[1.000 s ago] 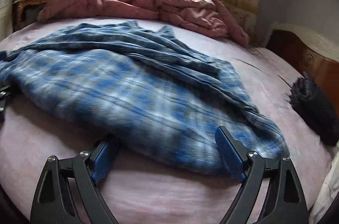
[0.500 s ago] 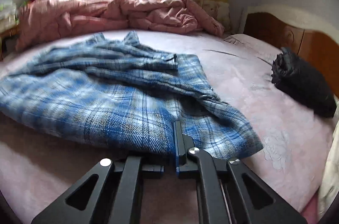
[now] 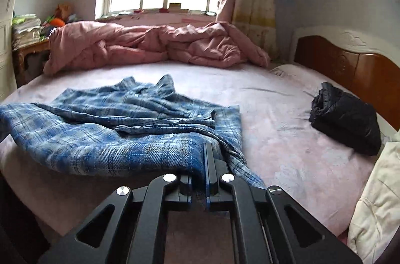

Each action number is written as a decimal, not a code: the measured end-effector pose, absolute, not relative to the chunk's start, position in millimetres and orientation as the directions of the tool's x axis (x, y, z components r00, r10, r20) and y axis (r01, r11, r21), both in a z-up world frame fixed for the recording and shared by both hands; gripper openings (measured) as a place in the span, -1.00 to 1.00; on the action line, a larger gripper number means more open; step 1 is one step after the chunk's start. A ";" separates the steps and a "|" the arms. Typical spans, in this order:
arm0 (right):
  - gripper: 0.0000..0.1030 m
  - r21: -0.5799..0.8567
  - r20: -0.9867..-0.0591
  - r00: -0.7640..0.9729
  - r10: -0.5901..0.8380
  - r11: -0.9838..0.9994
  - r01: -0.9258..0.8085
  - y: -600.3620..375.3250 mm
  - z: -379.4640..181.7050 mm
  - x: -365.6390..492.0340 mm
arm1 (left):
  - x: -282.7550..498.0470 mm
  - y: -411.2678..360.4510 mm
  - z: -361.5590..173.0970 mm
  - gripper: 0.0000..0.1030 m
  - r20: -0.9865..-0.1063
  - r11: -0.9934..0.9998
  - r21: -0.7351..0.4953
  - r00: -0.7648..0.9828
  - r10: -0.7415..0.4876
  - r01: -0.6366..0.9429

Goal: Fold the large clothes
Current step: 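Grasp the hem with both grippers and fold it over toward the collar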

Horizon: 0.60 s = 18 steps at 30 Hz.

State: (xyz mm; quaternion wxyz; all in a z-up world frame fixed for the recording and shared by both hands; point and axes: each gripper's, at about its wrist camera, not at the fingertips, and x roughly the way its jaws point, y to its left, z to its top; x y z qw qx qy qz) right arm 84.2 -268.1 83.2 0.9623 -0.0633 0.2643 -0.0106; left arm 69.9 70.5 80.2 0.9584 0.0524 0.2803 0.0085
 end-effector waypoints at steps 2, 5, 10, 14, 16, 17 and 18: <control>-0.89 -0.143 -0.523 0.849 -0.081 0.990 0.006 -268.0 83.2 94.9 | 84.5 72.7 83.5 -0.73 -0.536 0.995 0.101 0.842 0.050 0.006; -0.89 -0.160 -0.494 0.865 -0.090 0.987 0.011 -267.4 94.5 117.7 | 116.8 78.1 96.3 -0.72 -0.539 0.996 0.094 0.841 0.052 -0.002; -0.89 -0.139 -0.520 0.848 -0.101 0.990 0.033 -267.8 111.6 196.2 | 194.7 81.7 106.7 -0.75 -0.595 0.995 0.097 0.801 0.064 -0.008; -0.89 -0.082 -0.613 0.787 -0.072 0.996 0.027 -267.3 97.5 269.9 | 255.8 86.1 93.4 -0.76 -0.667 0.997 0.068 0.742 0.062 -0.022; -0.89 -0.055 -0.660 0.750 -0.053 0.998 0.022 -269.2 83.2 305.2 | 282.0 89.3 79.3 -0.76 -0.700 0.998 0.055 0.712 0.056 -0.024; -0.89 -0.038 -0.676 0.736 -0.042 0.999 0.022 -269.7 75.7 319.0 | 293.9 91.6 71.5 -0.76 -0.717 0.999 0.043 0.695 0.053 -0.032; -0.89 -0.016 -0.690 0.723 -0.027 1.000 0.023 -271.1 68.9 332.7 | 303.3 94.0 64.6 -0.76 -0.729 0.999 0.032 0.683 0.051 -0.041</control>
